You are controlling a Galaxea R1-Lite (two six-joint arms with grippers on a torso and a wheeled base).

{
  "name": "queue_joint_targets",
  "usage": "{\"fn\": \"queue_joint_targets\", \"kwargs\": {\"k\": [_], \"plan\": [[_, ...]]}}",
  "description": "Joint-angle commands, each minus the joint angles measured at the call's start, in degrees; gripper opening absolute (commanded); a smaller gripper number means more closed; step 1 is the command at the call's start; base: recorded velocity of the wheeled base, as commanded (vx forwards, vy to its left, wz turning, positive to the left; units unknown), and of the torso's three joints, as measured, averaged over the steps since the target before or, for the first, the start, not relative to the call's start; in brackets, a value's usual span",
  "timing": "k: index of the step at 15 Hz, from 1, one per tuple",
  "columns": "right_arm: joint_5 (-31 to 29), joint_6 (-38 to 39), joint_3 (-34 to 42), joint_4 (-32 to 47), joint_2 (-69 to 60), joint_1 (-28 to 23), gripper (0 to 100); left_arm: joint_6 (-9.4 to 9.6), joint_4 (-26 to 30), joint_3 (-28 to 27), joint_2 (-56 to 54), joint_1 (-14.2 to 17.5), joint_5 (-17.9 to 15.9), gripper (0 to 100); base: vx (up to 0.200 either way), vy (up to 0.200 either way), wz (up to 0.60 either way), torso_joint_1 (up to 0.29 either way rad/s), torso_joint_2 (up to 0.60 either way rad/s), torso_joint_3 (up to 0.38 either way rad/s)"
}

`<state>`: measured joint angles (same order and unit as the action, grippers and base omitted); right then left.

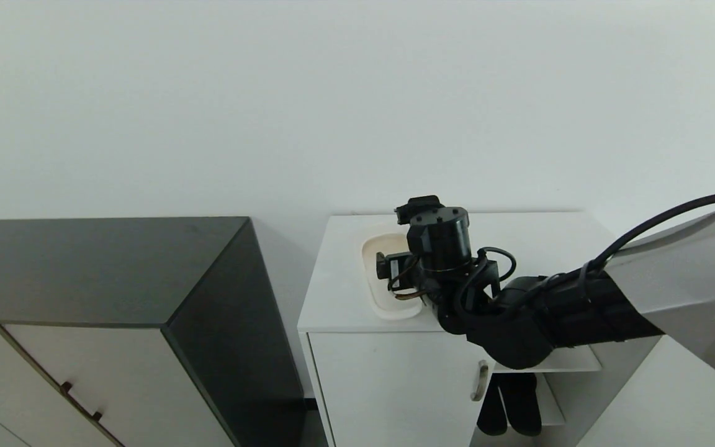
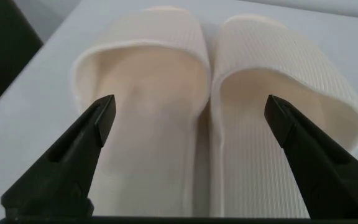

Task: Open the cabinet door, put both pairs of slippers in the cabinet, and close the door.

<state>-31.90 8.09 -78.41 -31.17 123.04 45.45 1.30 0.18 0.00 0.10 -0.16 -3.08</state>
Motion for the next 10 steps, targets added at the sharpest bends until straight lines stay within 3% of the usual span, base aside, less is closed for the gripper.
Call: {"fn": "queue_joint_targets", "kwargs": {"k": [1, 6, 7, 10], "plan": [[0.00, -0.01, -4.38, 1.64, 3.43, -0.53, 100, 0.01, -0.01, 0.00, -0.01, -0.02, 0.01, 0, 0.000, 0.000, 0.00, 0.000, 0.00, 0.000], [0.00, -0.10, -11.41, 5.07, 7.21, -1.50, 100, 0.01, -0.01, 0.00, -0.01, -0.02, 0.01, 0, 0.000, 0.000, 0.00, 0.000, 0.00, 0.000], [0.00, -0.10, -11.68, 5.24, 7.48, -1.50, 0, 0.01, -0.01, 0.00, -0.01, -0.02, 0.01, 0, 0.000, 0.000, 0.00, 0.000, 0.00, 0.000], [0.00, -0.10, -12.03, 5.16, 7.39, -1.50, 0, 0.01, -0.01, 0.00, -0.01, -0.02, 0.01, 0, 0.000, 0.000, 0.00, 0.000, 0.00, 0.000]]}}
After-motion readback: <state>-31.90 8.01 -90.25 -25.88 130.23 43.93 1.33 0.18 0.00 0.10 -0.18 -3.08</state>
